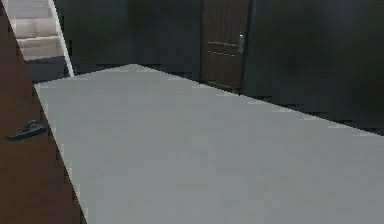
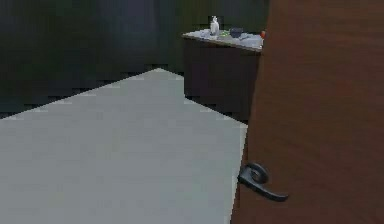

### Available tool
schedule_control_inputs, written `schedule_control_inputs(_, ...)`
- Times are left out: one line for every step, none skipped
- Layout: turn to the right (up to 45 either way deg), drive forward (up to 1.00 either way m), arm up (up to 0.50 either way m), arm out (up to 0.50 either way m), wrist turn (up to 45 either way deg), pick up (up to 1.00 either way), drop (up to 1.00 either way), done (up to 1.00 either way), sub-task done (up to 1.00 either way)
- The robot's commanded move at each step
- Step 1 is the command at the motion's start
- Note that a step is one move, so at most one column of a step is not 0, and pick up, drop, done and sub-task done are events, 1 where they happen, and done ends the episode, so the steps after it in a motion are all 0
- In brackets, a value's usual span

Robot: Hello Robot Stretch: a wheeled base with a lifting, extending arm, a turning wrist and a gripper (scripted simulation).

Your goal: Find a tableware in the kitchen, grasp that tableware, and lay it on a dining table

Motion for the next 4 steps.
schedule_control_inputs(36.0, 0.0, 0.0, 0.0, 0.0, 0.0, 0.0, 0.0, 0.0)
schedule_control_inputs(0.0, 0.4, 0.0, 0.0, 0.0, 0.0, 0.0, 0.0, 0.0)
schedule_control_inputs(42.0, 0.0, 0.0, 0.0, 0.0, 0.0, 0.0, 0.0, 0.0)
schedule_control_inputs(0.0, 0.15, 0.0, 0.0, 0.0, 0.0, 0.0, 0.0, 0.0)
